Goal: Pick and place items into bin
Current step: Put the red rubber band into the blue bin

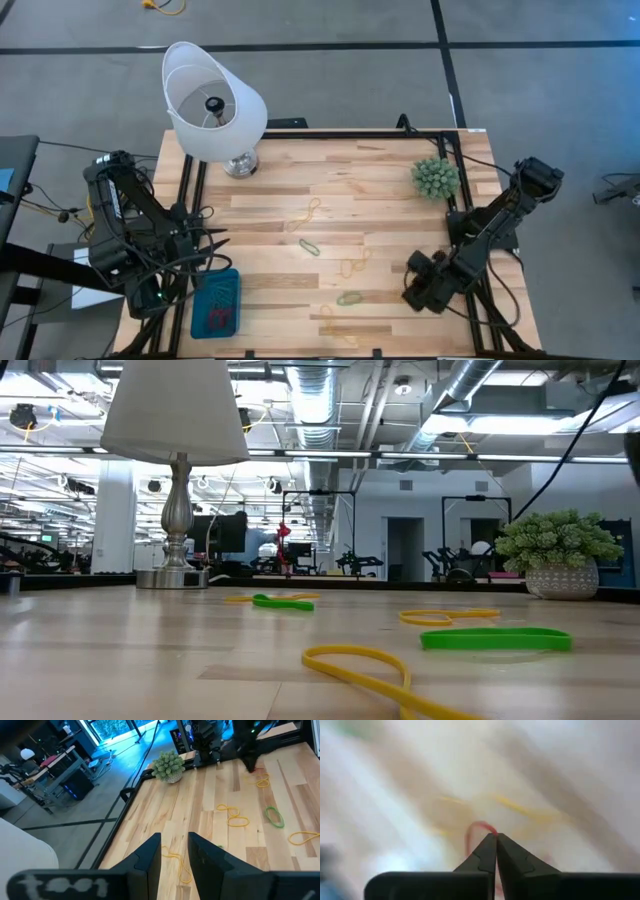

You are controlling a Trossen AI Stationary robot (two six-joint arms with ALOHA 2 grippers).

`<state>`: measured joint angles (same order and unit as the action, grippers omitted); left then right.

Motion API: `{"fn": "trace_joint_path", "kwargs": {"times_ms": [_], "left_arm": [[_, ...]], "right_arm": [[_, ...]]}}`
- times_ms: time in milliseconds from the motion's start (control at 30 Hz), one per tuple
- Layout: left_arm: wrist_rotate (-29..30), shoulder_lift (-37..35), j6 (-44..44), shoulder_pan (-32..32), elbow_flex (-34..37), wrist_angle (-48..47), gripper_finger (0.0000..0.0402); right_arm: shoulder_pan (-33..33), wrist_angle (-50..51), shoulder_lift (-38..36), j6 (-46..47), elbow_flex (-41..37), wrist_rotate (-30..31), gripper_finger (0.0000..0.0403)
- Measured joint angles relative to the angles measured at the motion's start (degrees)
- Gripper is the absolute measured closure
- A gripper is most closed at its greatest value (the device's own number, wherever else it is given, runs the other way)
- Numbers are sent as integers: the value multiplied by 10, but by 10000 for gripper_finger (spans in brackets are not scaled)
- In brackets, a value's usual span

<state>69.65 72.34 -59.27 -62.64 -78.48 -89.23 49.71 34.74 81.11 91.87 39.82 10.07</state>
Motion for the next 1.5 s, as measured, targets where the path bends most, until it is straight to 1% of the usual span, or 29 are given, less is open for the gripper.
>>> {"fn": "trace_joint_path", "kwargs": {"times_ms": [67, 133, 200, 267, 300, 367, 433, 500, 567, 633, 733, 833, 900, 967, 1033, 1133, 1267, 1300, 1367, 1433, 1500], "left_arm": [[0, 0, 1, 0, 0, 0, 315], [0, 0, 4, 0, 0, 0, 315], [0, 0, 8, 0, 0, 0, 315], [0, 0, 15, 0, 0, 0, 315], [0, 0, 17, 0, 0, 0, 315], [0, 0, 18, 0, 0, 0, 315], [7, 0, 17, 0, 0, 0, 315], [11, 0, 15, 0, 0, 0, 315], [7, 0, 14, 0, 0, 0, 315], [-16, 0, 13, 0, 0, 0, 315], [-62, 0, 3, 0, 0, 0, 315], [-94, 0, -22, 0, 0, 0, 315], [-106, 0, -23, 0, 0, -4, 315], [-104, 0, -19, 0, 0, -8, 315], [-79, 0, -11, 0, 0, -8, 315], [-38, -1, 9, 1, 0, -8, 315], [-29, -1, 24, 14, 0, -8, 315], [-31, -1, 24, 16, 0, -8, 315], [-40, -1, 24, 19, 0, -8, 315], [-51, -1, 23, 20, 0, -8, 315], [-53, -1, 23, 20, 0, -8, 315]], "right_arm": [[-4, -64, -1, -39, 14, 91, 401], [-17, -155, -1, -109, 17, 172, 401], [-37, -272, 1, -215, 18, 224, 401], [-64, -400, 13, -337, 19, 243, 402], [-80, -466, 21, -400, 19, 241, 402], [-118, -605, 48, -517, 20, 219, 402], [-159, -731, 85, -608, 22, 176, 402], [-200, -813, 134, -664, 42, 114, 402], [-238, -854, 187, -691, 83, 52, 402], [-271, -858, 246, -698, 146, 1, 402], [-308, -848, 345, -699, 264, -86, 402], [-329, -831, 434, -699, 397, -180, 403], [-336, -807, 486, -700, 487, -217, 403], [-341, -769, 535, -701, 573, -243, 403], [-341, -726, 585, -710, 660, -257, 403], [-342, -653, 653, -740, 786, -259, 403], [-340, -573, 742, -758, 943, -253, 403], [-340, -572, 755, -758, 954, -250, 403], [-341, -631, 756, -754, 917, -231, 403], [-344, -641, 757, -739, 901, -217, 403], [-349, -643, 758, -729, 901, -216, 403]]}}
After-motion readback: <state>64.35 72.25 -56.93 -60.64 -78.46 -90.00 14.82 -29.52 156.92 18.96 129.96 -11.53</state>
